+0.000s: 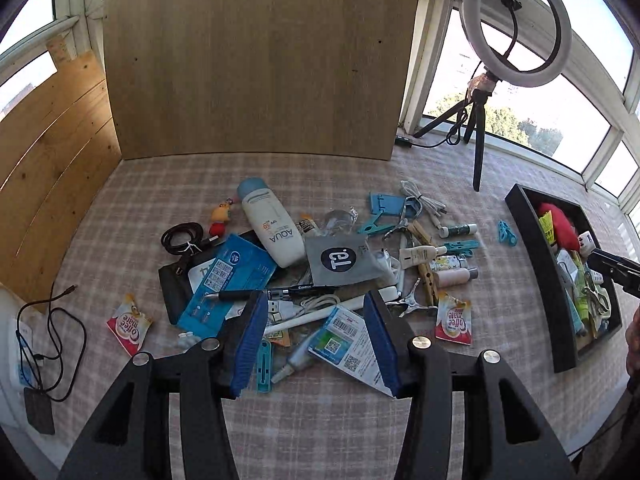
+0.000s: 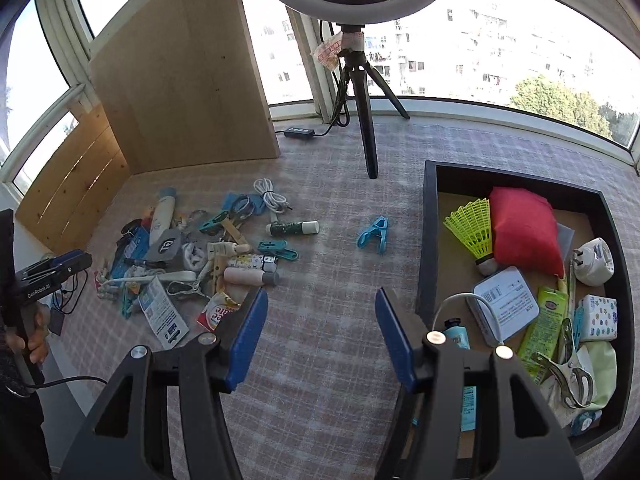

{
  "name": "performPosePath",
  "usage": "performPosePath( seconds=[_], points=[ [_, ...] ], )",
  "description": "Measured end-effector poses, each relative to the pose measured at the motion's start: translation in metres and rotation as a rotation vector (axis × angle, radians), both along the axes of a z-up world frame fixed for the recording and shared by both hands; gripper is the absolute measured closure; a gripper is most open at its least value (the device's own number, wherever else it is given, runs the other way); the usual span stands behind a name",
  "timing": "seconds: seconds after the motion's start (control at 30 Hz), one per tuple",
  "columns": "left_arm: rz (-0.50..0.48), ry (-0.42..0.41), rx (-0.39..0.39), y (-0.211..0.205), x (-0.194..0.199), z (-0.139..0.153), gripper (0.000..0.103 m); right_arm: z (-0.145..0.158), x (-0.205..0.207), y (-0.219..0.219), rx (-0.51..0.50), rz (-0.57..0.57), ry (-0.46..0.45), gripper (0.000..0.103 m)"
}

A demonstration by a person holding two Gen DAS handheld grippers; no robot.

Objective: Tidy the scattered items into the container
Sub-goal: 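Move both open tools back over the pile of items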

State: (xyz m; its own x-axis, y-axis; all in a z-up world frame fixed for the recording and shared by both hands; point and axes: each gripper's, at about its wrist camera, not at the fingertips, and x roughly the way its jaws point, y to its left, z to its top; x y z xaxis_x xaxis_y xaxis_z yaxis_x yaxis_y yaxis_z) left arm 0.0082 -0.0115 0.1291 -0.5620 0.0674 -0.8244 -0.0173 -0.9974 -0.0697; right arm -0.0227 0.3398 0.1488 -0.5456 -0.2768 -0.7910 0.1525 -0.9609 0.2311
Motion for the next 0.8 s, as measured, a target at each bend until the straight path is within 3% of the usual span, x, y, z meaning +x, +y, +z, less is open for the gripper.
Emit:
performPosePath(
  seconds=[0.2, 0.3, 0.5, 0.63, 0.8],
  points=[
    [-0.012, -0.039, 0.038, -0.014, -0.014, -0.012, 0.054, -0.008, -0.032, -0.037, -0.021, 0.016, -0.026, 0.048],
    [-0.029, -0.055, 0.058, -0.016, -0.024, -0.019, 0.045, -0.014, -0.050, -0.056, -0.013, 0.028, -0.040, 0.048],
    [-0.038, -0.133, 0.135, -0.016, -0.051, -0.045, 0.039, -0.030, -0.088, -0.088, -0.001, 0.050, -0.075, 0.048],
    [-0.022, -0.182, 0.216, -0.020, -0.066, -0.060, 0.039, -0.044, -0.113, -0.105, 0.005, 0.063, -0.100, 0.048],
    [-0.033, -0.214, 0.236, -0.015, -0.079, -0.074, 0.039, -0.067, -0.139, -0.122, 0.017, 0.083, -0.146, 0.048]
  ],
)
